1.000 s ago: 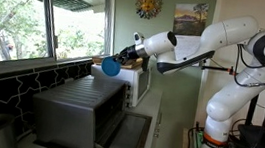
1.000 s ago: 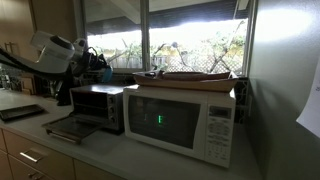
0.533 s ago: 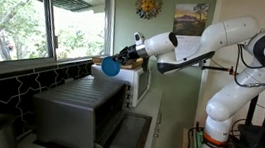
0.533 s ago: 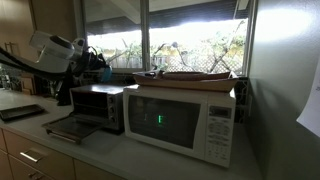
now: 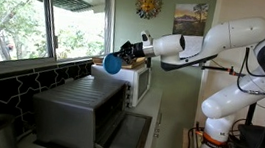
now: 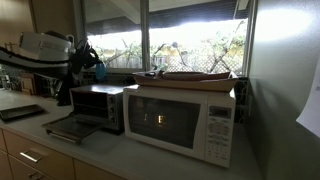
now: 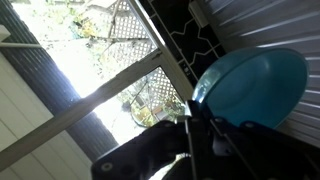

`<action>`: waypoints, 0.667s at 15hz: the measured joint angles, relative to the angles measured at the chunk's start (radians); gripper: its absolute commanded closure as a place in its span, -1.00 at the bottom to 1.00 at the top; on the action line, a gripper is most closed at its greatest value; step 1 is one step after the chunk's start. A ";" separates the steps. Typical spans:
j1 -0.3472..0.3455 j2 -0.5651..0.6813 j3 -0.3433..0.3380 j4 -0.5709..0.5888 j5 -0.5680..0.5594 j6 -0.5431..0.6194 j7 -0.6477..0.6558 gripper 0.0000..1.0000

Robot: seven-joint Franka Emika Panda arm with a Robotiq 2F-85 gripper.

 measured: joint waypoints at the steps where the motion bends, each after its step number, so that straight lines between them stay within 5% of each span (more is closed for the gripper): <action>1: -0.045 -0.029 0.025 -0.002 0.004 0.033 -0.016 0.96; 10: -0.348 -0.207 0.298 -0.102 0.258 0.185 -0.187 0.96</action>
